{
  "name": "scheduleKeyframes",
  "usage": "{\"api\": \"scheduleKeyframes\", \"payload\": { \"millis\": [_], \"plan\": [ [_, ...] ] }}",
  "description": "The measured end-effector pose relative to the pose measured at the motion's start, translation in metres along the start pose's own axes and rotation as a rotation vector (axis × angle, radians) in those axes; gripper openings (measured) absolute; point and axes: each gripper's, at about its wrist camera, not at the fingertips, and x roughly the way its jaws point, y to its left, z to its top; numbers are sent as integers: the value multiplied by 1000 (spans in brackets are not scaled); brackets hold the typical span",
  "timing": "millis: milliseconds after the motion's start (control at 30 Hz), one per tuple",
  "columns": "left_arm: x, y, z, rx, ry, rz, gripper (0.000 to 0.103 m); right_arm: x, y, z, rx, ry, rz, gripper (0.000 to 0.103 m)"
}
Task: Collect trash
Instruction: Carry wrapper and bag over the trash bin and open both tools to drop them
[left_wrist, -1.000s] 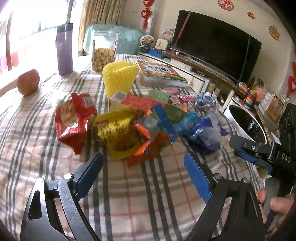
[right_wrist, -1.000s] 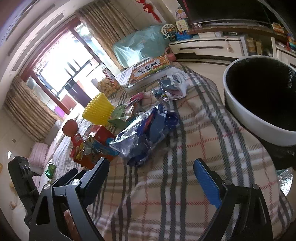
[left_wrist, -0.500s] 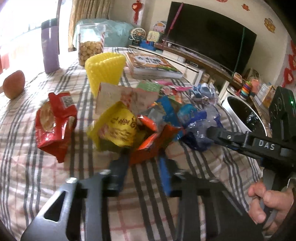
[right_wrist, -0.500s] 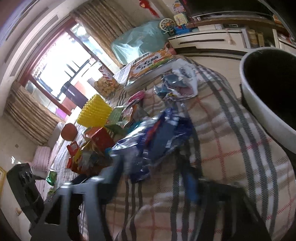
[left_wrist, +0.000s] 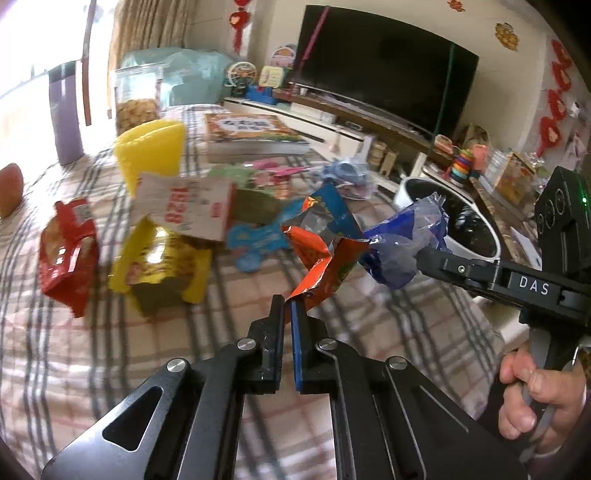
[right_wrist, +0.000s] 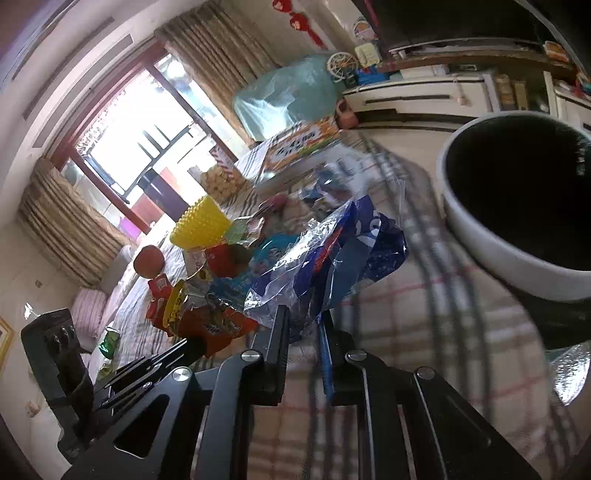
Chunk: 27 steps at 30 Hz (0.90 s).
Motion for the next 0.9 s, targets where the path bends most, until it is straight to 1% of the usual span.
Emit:
{"api": "scheduleKeyframes", "payload": {
  "millis": [267,333,533,800,900],
  "plan": [
    [5,-39,11,56,-8,-58,3,-36,-27,4,26,-53,-57,15],
    [7,-49,14,71,-8,-71,1,-41,-34,5,38,-61,-69,15],
    [15,-79,23,115,-11,-111,1,-62,-55,8,65,-92,-105,15],
    [22,-121,38,180,-30,-162,1,-88,-76,21,77,-146,-148,15],
    [26,-131,42,194,-29,-175,1,-95,-85,26,83,-158,-166,15]
  ]
}}
